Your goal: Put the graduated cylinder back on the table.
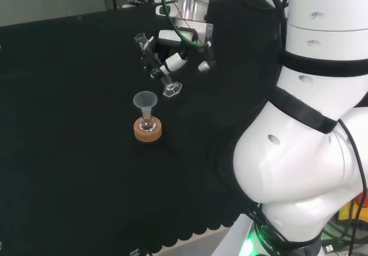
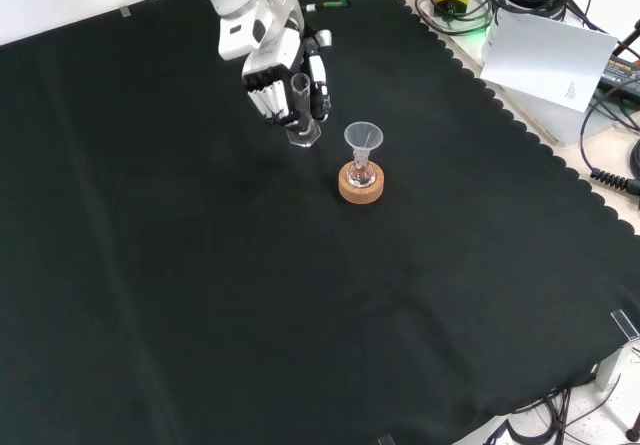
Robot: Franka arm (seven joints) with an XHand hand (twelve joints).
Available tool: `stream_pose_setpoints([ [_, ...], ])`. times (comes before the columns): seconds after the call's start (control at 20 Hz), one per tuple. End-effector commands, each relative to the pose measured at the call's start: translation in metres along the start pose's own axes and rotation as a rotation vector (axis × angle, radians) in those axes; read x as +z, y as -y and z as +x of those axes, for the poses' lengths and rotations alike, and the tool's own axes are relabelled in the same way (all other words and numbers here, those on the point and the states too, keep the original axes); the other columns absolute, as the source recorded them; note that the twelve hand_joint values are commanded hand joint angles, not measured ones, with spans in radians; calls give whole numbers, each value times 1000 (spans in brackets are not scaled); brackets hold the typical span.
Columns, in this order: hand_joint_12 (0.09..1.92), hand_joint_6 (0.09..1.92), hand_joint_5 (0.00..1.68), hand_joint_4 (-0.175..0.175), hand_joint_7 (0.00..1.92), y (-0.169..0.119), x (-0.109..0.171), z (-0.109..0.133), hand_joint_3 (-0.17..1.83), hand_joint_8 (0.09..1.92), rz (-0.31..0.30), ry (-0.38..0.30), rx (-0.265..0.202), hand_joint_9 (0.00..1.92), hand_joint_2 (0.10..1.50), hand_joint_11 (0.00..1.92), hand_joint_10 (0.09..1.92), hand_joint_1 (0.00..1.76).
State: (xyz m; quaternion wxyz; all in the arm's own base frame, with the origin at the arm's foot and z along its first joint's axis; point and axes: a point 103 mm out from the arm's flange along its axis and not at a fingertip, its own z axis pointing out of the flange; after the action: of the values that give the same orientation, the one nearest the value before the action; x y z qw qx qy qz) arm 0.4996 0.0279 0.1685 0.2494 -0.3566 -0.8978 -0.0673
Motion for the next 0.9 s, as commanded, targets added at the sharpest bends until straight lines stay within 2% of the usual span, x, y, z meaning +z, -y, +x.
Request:
stream_pose_setpoints([
  [0.05, 664, 901, 1039, -175, 1073, -26, 13, -6, 1, 886, -39, -59, -61, 1557, 1080, 1384, 87, 1269],
  [0.45, 665, 906, 1036, -175, 1069, -40, 28, -19, 1, 892, -98, -99, -90, 1550, 1081, 1381, 87, 1269],
  [0.9, 666, 914, 1031, -175, 1062, -40, 35, -41, 2, 901, -177, -114, -99, 1539, 1084, 1372, 87, 1267],
])
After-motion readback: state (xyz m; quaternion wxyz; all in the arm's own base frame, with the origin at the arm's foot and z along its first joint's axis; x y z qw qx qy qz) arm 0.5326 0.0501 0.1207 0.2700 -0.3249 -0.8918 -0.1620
